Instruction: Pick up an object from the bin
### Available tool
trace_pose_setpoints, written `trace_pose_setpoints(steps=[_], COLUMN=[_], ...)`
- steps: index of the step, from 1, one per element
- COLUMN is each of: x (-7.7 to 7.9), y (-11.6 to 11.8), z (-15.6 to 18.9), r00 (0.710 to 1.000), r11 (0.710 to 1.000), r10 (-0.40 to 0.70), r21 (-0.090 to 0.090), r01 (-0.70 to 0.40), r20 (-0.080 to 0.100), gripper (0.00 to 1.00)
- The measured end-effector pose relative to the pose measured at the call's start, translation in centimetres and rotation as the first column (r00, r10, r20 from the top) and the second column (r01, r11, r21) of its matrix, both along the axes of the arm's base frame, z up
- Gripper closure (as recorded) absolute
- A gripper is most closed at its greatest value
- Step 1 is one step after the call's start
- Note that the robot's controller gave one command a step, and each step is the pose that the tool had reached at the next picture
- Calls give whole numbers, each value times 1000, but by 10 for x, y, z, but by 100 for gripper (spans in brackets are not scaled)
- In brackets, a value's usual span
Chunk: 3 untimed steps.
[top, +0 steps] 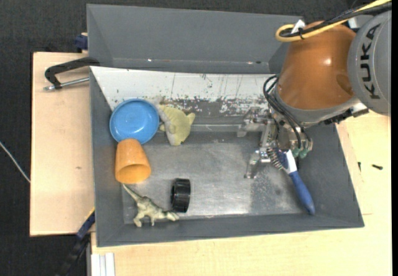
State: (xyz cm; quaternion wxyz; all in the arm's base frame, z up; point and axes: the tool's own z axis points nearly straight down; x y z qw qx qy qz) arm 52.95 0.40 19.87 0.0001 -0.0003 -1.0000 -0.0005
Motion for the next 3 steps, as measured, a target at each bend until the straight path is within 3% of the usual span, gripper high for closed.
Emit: trace_pose_setpoints(steps=[1, 2, 3], x=[11, -32, -35], y=[109, 104, 118], z=[-80, -126, -126], r00=[997, 951, 826], r11=[997, 951, 826], r10=[76, 309, 563], r21=[3, -1, -4], r01=[-76, -309, -563], r20=[-4, 8, 10], gripper=[0, 0, 0])
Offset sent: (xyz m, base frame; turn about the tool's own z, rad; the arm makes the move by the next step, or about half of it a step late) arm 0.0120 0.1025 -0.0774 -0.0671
